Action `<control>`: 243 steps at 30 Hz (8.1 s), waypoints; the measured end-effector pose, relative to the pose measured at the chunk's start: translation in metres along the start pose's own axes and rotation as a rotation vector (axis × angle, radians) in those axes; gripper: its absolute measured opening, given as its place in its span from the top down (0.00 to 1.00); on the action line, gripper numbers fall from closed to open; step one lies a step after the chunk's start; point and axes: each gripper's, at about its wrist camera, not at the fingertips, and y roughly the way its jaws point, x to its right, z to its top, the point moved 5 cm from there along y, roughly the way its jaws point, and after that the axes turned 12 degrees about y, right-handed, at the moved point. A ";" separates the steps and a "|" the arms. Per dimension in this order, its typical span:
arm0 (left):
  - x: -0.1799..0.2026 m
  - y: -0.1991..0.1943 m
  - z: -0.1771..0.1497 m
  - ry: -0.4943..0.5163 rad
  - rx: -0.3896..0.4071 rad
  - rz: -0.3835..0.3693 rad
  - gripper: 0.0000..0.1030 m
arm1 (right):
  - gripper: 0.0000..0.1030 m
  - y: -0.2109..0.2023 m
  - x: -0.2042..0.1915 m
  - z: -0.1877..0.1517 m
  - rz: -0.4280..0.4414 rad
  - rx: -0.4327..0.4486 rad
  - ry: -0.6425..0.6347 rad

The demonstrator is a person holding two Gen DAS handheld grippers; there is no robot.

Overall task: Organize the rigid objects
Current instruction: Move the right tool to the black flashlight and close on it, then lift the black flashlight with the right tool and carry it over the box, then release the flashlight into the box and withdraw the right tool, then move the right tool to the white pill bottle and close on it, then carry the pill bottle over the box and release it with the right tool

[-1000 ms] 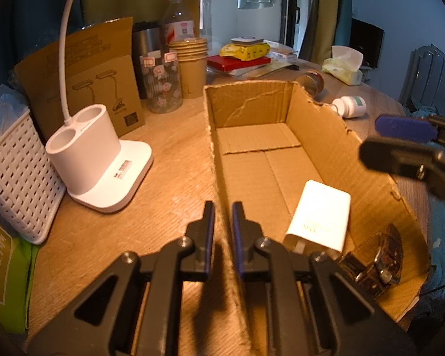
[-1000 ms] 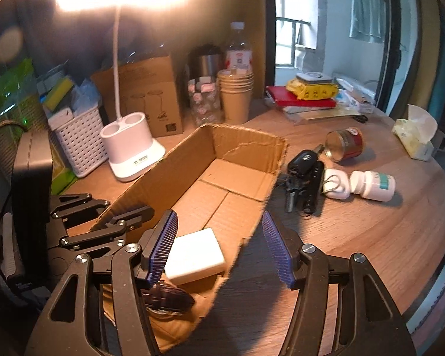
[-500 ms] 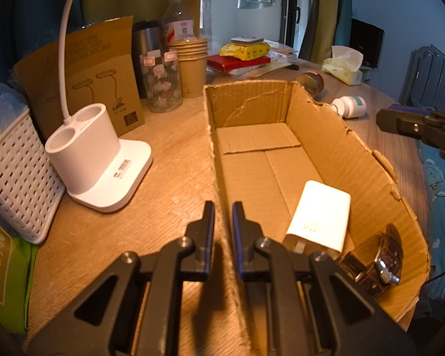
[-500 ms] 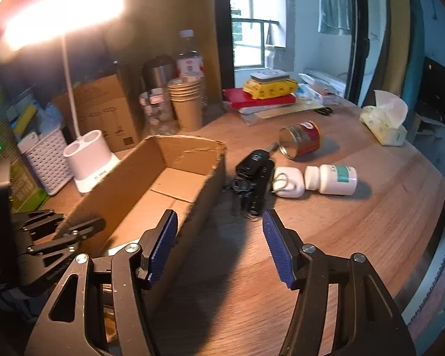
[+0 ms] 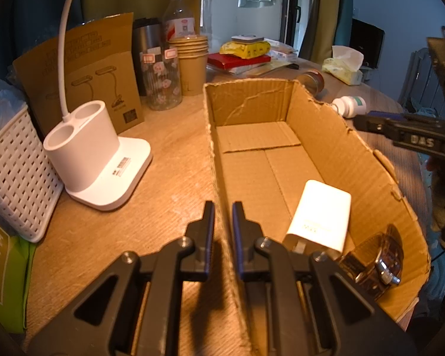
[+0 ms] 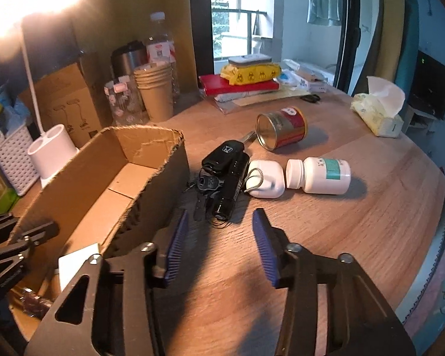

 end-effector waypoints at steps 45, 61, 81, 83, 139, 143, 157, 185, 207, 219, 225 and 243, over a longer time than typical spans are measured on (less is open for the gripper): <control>0.000 0.000 0.000 0.005 -0.002 0.002 0.87 | 0.79 0.050 0.016 0.017 -0.007 -0.068 0.048; 0.002 -0.003 0.001 0.016 0.001 0.017 0.87 | 0.79 -0.014 0.009 0.032 0.011 0.046 0.035; 0.002 -0.003 0.001 0.017 0.002 0.019 0.87 | 0.79 -0.093 -0.053 0.052 0.133 0.188 -0.062; 0.002 -0.004 0.001 0.018 0.002 0.019 0.87 | 0.79 -0.096 -0.060 0.053 0.146 0.191 -0.070; 0.002 -0.005 0.002 0.021 0.001 0.019 0.87 | 0.67 -0.032 -0.059 -0.001 0.120 0.000 -0.085; 0.002 -0.005 0.002 0.021 0.000 0.018 0.87 | 0.66 -0.032 -0.043 0.002 0.103 0.004 -0.048; 0.003 -0.005 0.002 0.021 0.000 0.019 0.87 | 0.58 -0.023 -0.006 0.005 0.049 0.004 0.014; 0.002 -0.003 0.000 0.020 -0.001 0.018 0.87 | 0.31 0.033 0.091 0.038 -0.098 0.015 0.228; 0.006 -0.001 -0.002 0.015 -0.004 0.012 0.87 | 0.31 0.095 0.113 0.079 -0.208 -0.021 0.307; 0.005 -0.001 -0.001 0.015 -0.004 0.012 0.87 | 0.53 0.098 0.113 0.070 -0.228 -0.023 0.269; 0.005 -0.001 -0.001 0.015 -0.004 0.013 0.87 | 0.53 0.081 0.104 0.068 -0.200 0.007 0.247; 0.001 -0.003 -0.001 0.013 -0.003 0.019 0.86 | 0.53 0.006 0.048 0.057 -0.050 0.085 0.200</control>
